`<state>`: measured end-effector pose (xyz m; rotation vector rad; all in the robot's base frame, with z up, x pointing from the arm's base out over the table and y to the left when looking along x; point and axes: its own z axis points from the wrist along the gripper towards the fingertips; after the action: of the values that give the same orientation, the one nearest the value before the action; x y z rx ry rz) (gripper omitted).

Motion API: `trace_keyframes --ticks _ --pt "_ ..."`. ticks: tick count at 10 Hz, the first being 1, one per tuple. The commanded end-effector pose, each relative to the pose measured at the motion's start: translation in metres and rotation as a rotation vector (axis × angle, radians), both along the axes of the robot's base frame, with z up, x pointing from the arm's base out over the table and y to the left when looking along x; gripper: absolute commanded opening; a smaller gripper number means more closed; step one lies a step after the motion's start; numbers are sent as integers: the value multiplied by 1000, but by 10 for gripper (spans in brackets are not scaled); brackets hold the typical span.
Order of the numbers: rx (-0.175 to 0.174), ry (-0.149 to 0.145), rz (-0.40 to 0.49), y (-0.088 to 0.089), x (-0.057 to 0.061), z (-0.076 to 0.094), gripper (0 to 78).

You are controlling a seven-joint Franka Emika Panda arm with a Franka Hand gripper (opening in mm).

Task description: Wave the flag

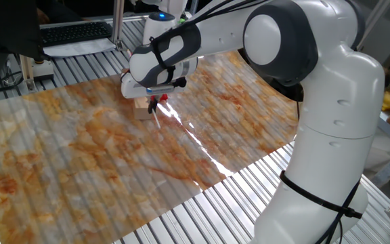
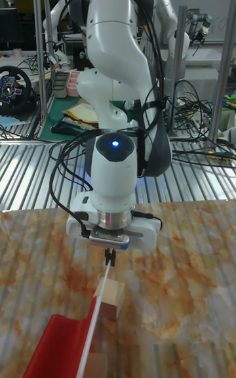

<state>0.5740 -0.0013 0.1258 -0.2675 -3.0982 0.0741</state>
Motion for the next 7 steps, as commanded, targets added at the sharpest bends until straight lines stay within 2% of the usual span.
trace_keyframes --ticks 1,4,5,7 --pt "-14 -11 -5 4 -6 -5 11" --pt "-14 -11 0 5 -6 -12 11" --pt "-10 -10 8 5 -6 -20 11" --pt "-9 -4 11 5 -5 -22 11"
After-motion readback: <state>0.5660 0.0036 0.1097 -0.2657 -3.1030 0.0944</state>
